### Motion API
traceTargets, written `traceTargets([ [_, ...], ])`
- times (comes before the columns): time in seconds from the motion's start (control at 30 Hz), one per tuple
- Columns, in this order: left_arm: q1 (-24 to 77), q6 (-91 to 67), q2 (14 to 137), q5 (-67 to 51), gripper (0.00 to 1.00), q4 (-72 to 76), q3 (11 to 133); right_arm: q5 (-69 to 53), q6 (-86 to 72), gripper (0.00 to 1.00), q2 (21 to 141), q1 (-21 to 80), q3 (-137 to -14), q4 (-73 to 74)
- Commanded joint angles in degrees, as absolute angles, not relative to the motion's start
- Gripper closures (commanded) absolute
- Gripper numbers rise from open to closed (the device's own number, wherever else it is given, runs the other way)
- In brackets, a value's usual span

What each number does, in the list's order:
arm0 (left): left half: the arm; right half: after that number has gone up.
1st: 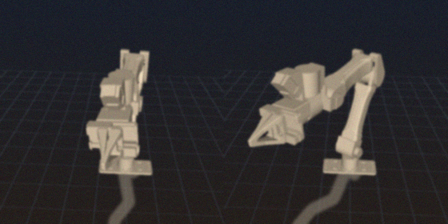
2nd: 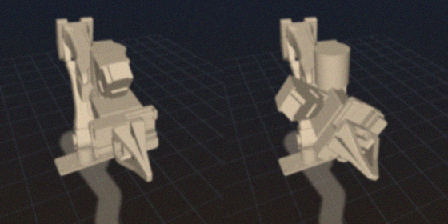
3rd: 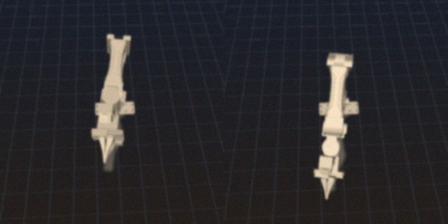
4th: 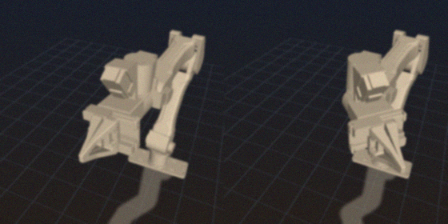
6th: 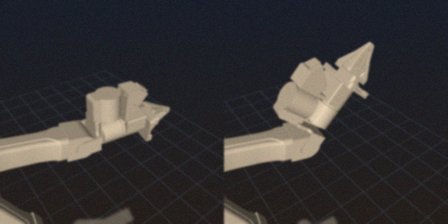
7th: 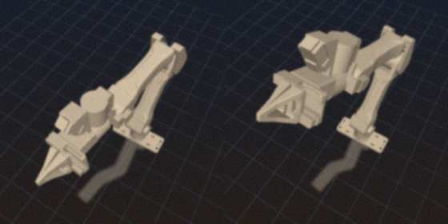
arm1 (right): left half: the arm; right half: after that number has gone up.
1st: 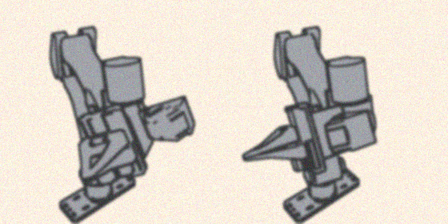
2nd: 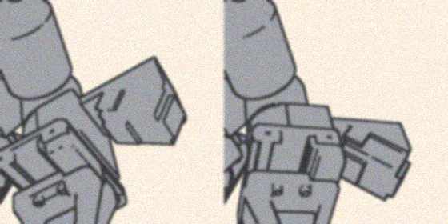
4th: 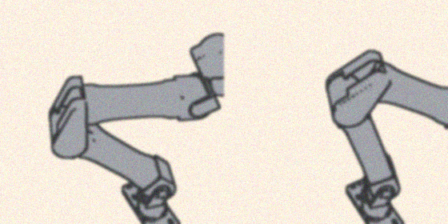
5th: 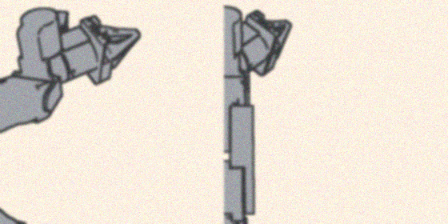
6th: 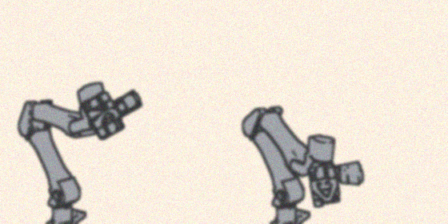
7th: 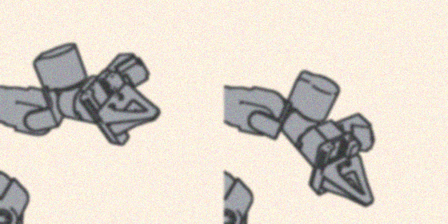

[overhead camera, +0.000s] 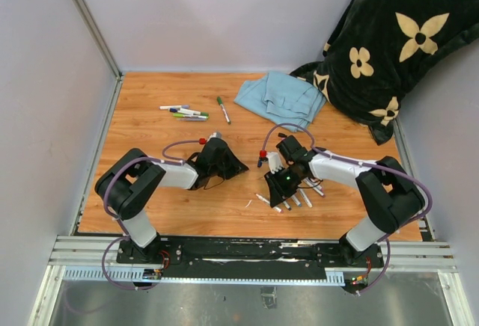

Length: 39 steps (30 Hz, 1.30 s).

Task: Open the pen caps
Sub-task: Place the pen cap at the center of the board.

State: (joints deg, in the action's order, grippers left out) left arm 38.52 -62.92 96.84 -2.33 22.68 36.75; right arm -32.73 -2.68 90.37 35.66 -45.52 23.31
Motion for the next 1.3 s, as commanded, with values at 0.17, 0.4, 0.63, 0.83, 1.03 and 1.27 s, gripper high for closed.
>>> traceTargets([
  [0.17, 39.4, -62.2, 98.7, -3.4, 0.73, 21.0, 37.4, -31.3, 0.0, 0.73, 90.6, 36.3, -47.6, 26.3],
  [0.4, 39.4, -59.3, 100.0, -3.6, 0.67, 18.3, 38.1, -33.9, 4.1, 0.58, 86.1, 36.3, -48.7, 26.9],
  [0.63, 39.4, -55.0, 95.2, 0.7, 0.64, 14.4, 37.8, -38.9, 14.0, 0.52, 81.5, 35.4, -53.1, 33.8],
  [0.83, 39.4, -48.1, 84.4, -0.3, 0.43, 21.9, 32.2, -43.1, 20.9, 0.49, 78.2, 31.9, -55.9, 39.3],
  [1.03, 39.3, -39.2, 75.1, -1.9, 0.34, 24.1, 29.9, -45.5, 22.9, 0.48, 74.0, 27.5, -56.2, 40.4],
  [1.27, 38.6, -32.8, 66.0, 0.5, 0.20, 23.2, 27.9, -47.7, 23.9, 0.48, 71.2, 23.3, -56.2, 41.0],
])
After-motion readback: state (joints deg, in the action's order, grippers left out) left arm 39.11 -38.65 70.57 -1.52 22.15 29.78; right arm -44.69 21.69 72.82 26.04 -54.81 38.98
